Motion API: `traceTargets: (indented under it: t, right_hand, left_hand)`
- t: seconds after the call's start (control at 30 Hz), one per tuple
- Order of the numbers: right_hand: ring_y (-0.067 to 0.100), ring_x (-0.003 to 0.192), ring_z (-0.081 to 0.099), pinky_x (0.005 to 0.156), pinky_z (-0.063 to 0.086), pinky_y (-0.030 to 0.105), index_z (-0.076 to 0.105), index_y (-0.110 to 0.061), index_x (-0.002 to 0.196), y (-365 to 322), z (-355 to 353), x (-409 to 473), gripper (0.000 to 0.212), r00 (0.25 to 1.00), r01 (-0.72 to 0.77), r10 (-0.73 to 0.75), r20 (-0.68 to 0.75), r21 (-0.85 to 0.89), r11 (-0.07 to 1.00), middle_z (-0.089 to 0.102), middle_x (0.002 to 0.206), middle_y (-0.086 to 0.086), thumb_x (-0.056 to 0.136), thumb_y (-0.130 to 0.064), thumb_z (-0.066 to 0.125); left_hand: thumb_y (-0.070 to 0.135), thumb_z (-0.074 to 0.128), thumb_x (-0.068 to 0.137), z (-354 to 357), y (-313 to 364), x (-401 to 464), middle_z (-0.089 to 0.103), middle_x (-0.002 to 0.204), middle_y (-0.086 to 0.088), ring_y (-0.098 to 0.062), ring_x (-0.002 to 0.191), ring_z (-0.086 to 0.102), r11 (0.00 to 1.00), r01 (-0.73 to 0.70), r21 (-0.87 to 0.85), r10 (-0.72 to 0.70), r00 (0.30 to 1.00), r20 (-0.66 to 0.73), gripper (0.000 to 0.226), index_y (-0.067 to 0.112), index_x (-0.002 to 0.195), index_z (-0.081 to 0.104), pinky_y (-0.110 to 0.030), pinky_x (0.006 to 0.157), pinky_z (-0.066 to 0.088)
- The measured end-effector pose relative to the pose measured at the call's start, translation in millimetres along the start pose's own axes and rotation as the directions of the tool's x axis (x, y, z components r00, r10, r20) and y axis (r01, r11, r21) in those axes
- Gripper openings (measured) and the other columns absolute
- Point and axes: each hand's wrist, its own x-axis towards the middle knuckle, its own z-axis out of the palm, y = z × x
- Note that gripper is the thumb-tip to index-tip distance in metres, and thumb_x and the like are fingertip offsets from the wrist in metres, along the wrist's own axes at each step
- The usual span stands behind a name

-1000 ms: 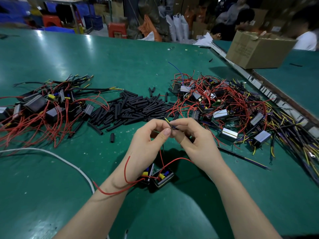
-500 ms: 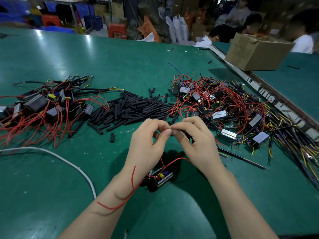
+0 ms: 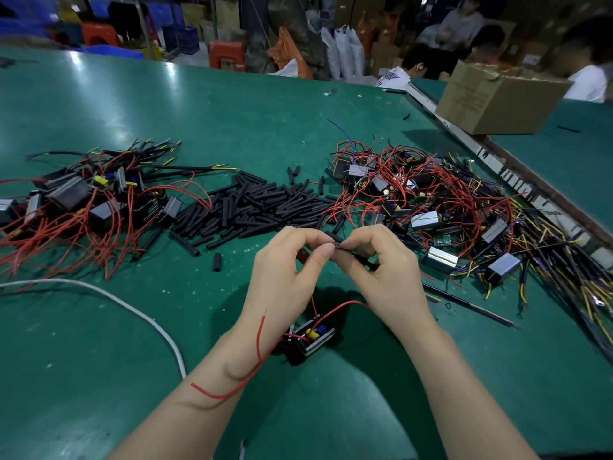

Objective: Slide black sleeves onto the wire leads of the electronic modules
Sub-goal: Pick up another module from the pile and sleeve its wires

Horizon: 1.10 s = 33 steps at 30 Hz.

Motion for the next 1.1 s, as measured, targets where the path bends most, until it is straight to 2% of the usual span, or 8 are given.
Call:
traceTargets:
  t: [0.23,0.33,0.47,0.6,0.7,0.83,0.97,1.1]
  right_hand:
    - [0.013,0.072,0.053,0.054,0.049,0.045,0.061,-0.014,0.085,-8.1,0.4,-4.3,0.008,0.998,0.040,-0.048,-0.036,-0.208,0.977,0.052,0.084,-0.007,0.083,-0.020,0.065]
    - [0.018,0.073,0.059,0.052,0.050,0.042,0.063,-0.014,0.088,-11.5,2.8,-5.3,0.008,0.996,0.059,-0.073,-0.043,-0.279,0.959,0.056,0.086,-0.003,0.084,-0.020,0.067]
    - [0.019,0.081,0.059,0.064,0.052,0.042,0.064,-0.009,0.092,-9.0,1.4,-3.6,0.008,0.996,0.088,-0.092,-0.007,-0.208,0.974,0.059,0.090,0.000,0.085,-0.010,0.068]
    - [0.009,0.085,0.054,0.079,0.045,0.018,0.066,-0.003,0.091,-4.5,-4.1,0.1,0.019,0.990,0.131,-0.125,0.061,-0.118,0.984,0.060,0.091,0.002,0.077,0.011,0.066]
    - [0.013,0.085,0.058,0.080,0.046,0.020,0.069,-0.003,0.080,-2.8,-7.7,1.4,0.019,0.990,0.130,-0.126,0.056,-0.085,0.988,0.062,0.089,0.005,0.072,0.015,0.067]
    - [0.015,0.085,0.061,0.080,0.048,0.025,0.067,-0.002,0.076,-4.9,-7.9,2.5,0.019,0.993,0.111,-0.108,0.051,-0.051,0.993,0.065,0.086,0.006,0.072,0.016,0.069]
    - [0.016,0.082,0.060,0.077,0.046,0.020,0.062,-0.003,0.076,-8.7,-6.4,1.0,0.018,0.994,0.082,-0.083,0.073,0.024,0.996,0.065,0.083,0.005,0.072,0.014,0.067]
    - [0.005,0.086,0.059,0.076,0.041,0.011,0.067,-0.007,0.094,-11.0,-7.2,-0.7,0.019,0.991,0.053,-0.059,0.120,0.057,0.997,0.065,0.090,-0.003,0.078,0.004,0.066]
  left_hand:
    - [0.018,0.063,0.090,0.2,-0.8,-0.2,0.062,0.090,0.008,0.004,0.081,0.052,0.998,0.003,0.058,-0.008,0.997,0.081,0.006,0.023,0.090,0.066,-0.003,0.070,0.035]
    - [0.017,0.060,0.092,0.6,-2.7,-0.1,0.059,0.091,0.002,-0.002,0.076,0.049,0.984,-0.072,0.165,0.059,0.995,0.087,0.007,0.013,0.093,0.065,-0.018,0.072,0.043]
    - [0.022,0.052,0.096,0.9,-2.7,-0.1,0.054,0.095,-0.003,-0.030,0.081,0.055,0.959,-0.088,0.269,0.054,0.990,0.132,0.014,0.012,0.098,0.060,-0.045,0.070,0.049]
    - [0.022,0.048,0.097,0.1,-3.4,2.6,0.047,0.087,0.007,-0.018,0.081,0.049,0.981,-0.042,0.189,0.011,0.987,0.163,0.014,0.013,0.096,0.059,-0.030,0.075,0.041]
    - [0.023,0.048,0.098,-1.6,-3.1,5.5,0.046,0.073,0.015,0.000,0.067,0.041,0.989,0.147,0.011,-0.144,0.954,0.263,0.017,0.025,0.082,0.054,-0.013,0.067,0.034]
    - [0.025,0.049,0.098,-6.8,-0.3,9.3,0.044,0.062,0.006,-0.009,0.057,0.036,0.811,0.518,-0.271,-0.374,0.816,0.441,0.025,0.022,0.075,0.060,-0.025,0.061,0.031]
    - [0.018,0.048,0.097,-11.2,2.5,9.9,0.046,0.064,0.008,-0.003,0.053,0.036,0.643,0.664,-0.381,-0.387,0.711,0.587,0.021,0.017,0.076,0.053,-0.022,0.055,0.021]
    - [0.016,0.046,0.095,-13.5,1.5,11.3,0.046,0.062,0.011,0.001,0.049,0.037,0.495,0.766,-0.409,-0.413,0.622,0.665,0.016,0.018,0.082,0.055,-0.017,0.049,0.018]
